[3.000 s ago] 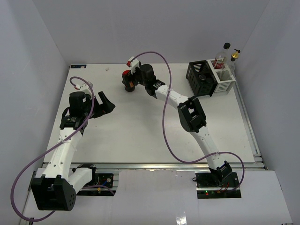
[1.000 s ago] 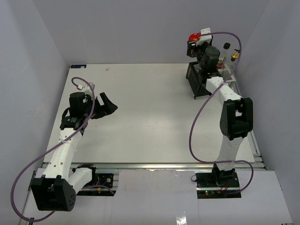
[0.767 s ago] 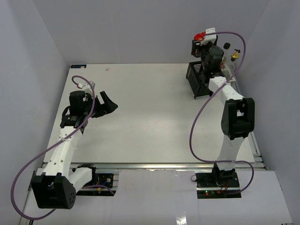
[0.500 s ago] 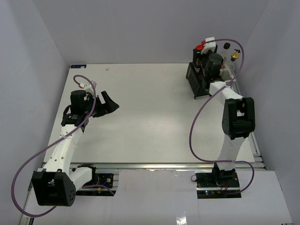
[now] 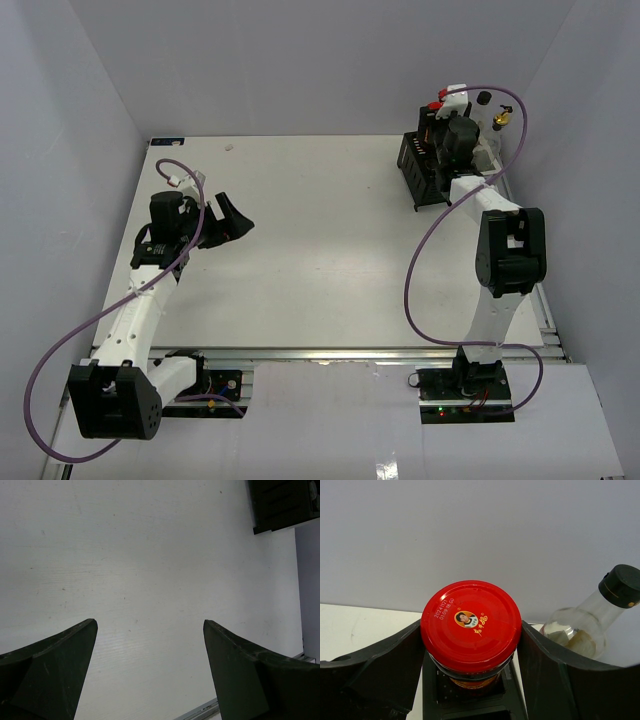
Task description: Organize the condiment bottles
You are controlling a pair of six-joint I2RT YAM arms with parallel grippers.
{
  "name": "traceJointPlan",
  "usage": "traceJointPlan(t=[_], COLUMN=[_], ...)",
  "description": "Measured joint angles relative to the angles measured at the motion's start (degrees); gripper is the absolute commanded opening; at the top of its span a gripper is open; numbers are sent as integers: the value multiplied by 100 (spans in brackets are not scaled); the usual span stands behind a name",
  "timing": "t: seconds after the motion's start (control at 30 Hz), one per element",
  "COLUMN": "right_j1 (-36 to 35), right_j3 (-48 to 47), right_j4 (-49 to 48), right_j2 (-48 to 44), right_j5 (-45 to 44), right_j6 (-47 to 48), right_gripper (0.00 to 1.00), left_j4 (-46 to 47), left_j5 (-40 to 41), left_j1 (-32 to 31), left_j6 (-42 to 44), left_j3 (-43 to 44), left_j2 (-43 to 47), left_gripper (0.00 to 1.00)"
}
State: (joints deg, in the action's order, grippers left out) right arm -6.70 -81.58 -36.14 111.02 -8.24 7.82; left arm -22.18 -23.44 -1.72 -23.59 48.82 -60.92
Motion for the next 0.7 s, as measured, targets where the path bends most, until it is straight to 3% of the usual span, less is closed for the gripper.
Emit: traceJointPlan(t=[0.43, 0.53, 0.7], right_j1=[24, 24, 24], right_j3=[-22, -50, -107], right_j4=[88, 222, 326], right_j2=[352, 491, 694], right_j5=[-179, -219, -291], right_j6=[-325, -379, -486], right_gripper=[13, 19, 38], left_j4=[32, 17, 16], left_j5=[4, 7, 9], left_j1=[0, 0, 0], left_j6=[20, 30, 46], left_j3=[0, 0, -2], left_j2=[-82, -82, -82], left_gripper=[98, 98, 98])
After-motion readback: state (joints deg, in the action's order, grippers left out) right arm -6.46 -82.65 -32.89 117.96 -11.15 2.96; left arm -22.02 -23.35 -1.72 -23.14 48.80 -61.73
